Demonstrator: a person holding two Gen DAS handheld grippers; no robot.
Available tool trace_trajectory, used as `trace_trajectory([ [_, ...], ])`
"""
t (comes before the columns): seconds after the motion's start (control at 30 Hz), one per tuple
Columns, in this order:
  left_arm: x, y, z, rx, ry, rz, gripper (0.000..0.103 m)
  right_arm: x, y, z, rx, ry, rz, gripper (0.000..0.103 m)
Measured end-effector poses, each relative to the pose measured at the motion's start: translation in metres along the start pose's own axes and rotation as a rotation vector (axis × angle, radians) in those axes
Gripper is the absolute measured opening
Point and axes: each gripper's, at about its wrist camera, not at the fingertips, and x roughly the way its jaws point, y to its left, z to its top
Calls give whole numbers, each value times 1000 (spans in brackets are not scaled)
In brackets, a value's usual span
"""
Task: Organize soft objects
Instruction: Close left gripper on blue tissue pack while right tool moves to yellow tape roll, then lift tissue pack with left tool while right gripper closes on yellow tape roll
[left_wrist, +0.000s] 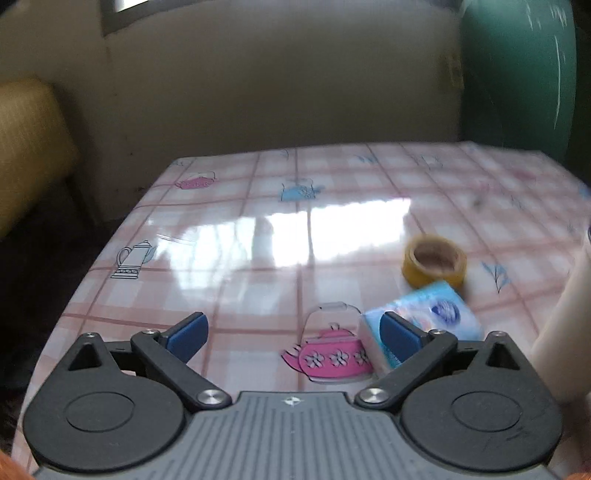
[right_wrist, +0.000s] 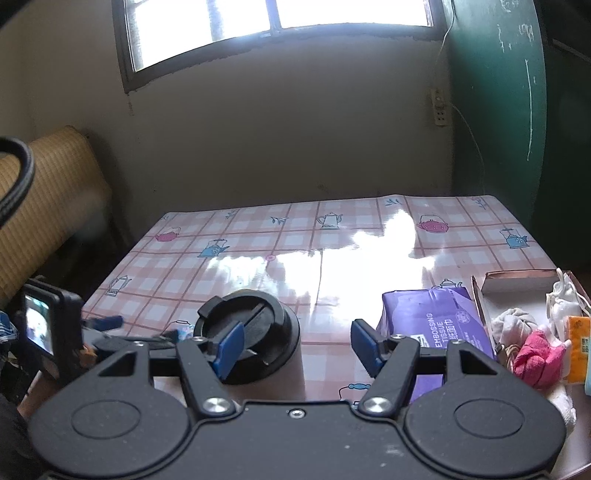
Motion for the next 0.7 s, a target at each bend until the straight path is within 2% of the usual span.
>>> trace_trajectory([
  [0.07,-7,5,3,-27,-17,-124,103,2,2,1,0,3,11,77],
  [0.1,-8,-1,4,8,-18,-160,103,4,4,1,1,5,16,77],
  [0.2,-3,-23,2,95,6,-137,103,2,11,4,-14,-1,28,77],
  [0.3,4,-31,-1,47,36,-194,103,1,17,5,-32,-7,27,77],
  [0.4,15,-42,-3,26,48,-193,103,2,21,7,-42,-8,35,77],
  [0.5,24,-50,-9,40,76,-145,101,3,28,9,-59,-6,43,77],
  [0.53,24,-50,-11,44,71,-135,98,3,30,10,-66,-5,48,77],
  [0.6,22,-43,-13,24,50,-109,76,7,37,11,-81,4,56,77],
  [0.7,20,-26,-11,-24,48,-109,76,20,51,16,-92,35,74,77],
])
